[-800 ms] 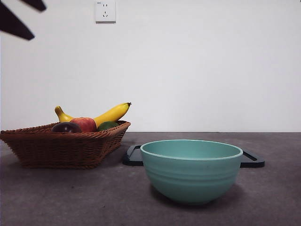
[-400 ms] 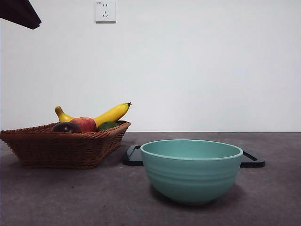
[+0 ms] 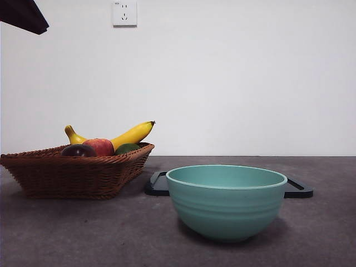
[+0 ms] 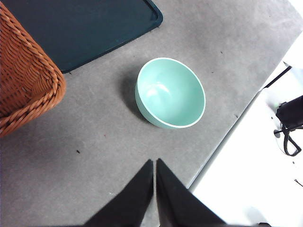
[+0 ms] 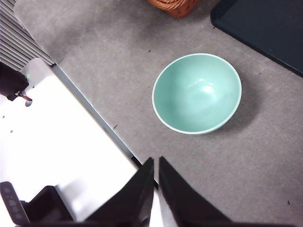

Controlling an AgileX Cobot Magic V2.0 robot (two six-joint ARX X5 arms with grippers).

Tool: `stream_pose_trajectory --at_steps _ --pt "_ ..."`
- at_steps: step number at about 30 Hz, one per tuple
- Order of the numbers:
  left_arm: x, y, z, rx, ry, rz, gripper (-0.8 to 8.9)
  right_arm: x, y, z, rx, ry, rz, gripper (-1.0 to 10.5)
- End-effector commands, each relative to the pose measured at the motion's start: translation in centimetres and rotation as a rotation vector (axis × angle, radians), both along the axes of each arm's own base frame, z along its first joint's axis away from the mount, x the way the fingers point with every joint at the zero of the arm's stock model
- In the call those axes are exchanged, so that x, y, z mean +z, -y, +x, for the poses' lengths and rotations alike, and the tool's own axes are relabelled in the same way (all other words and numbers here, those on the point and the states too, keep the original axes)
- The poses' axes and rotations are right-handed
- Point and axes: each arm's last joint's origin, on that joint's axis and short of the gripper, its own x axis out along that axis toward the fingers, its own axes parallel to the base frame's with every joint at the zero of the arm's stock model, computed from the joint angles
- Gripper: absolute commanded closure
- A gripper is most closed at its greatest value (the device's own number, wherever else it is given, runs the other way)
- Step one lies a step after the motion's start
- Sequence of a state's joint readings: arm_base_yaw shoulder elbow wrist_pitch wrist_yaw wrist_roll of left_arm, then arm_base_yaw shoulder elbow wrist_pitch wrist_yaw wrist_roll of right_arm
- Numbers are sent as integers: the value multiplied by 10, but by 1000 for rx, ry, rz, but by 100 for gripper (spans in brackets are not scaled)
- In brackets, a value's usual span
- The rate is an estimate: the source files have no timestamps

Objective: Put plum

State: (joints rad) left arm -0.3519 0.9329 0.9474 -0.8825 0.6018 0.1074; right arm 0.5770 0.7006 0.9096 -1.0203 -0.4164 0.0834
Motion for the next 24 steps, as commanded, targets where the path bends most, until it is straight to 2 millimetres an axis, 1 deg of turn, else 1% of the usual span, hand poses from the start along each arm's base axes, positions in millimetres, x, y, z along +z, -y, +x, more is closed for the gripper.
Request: stream_pose_trajectory --at_steps 1,5,7,9,12,14,17,19,21,24 --pt "6 1 1 -14 31 -8 806 2 -1 0 11 9 7 940" --pt "8 0 -1 -14 47 -12 806 2 -1 0 11 9 7 941" --pt "13 -4 -2 29 110 0 806 2 -1 0 11 9 7 940" --pt "24 -10 -3 108 220 -5 806 2 -1 0 11 9 7 940" --pt "46 -24 -9 286 462 -21 806 2 -1 0 11 9 7 940" --pt "58 -35 -17 419 631 -24 806 2 -1 0 11 9 7 941" --pt "67 -51 -33 618 826 -15 806 2 -1 0 11 9 7 940" --pt "64 -59 -44 748 918 7 806 2 -1 0 11 9 7 941" --pt "55 -66 -54 865 975 34 806 2 -1 0 11 10 7 940" --pt "32 -73 -64 993 1008 76 806 2 -1 0 11 10 7 940"
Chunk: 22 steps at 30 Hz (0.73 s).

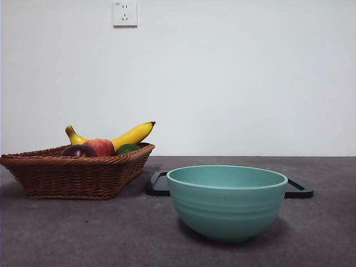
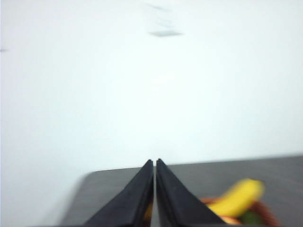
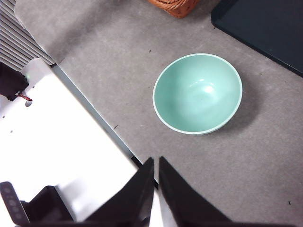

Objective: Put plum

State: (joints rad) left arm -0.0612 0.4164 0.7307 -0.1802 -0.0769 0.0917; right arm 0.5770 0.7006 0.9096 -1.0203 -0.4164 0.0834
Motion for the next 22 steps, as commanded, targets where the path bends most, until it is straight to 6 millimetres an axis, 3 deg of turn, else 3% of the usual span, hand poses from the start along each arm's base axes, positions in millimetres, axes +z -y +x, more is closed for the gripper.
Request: stream_pose_trajectory --at_steps 1,13,22 --pt "-24 -4 -4 92 -1 1 806 2 -1 0 11 10 7 940" --pt "-131 -8 -4 110 -102 -52 806 2 -1 0 11 10 7 940" --pt "-169 -4 1 -31 -167 -53 806 2 -1 0 11 10 8 940"
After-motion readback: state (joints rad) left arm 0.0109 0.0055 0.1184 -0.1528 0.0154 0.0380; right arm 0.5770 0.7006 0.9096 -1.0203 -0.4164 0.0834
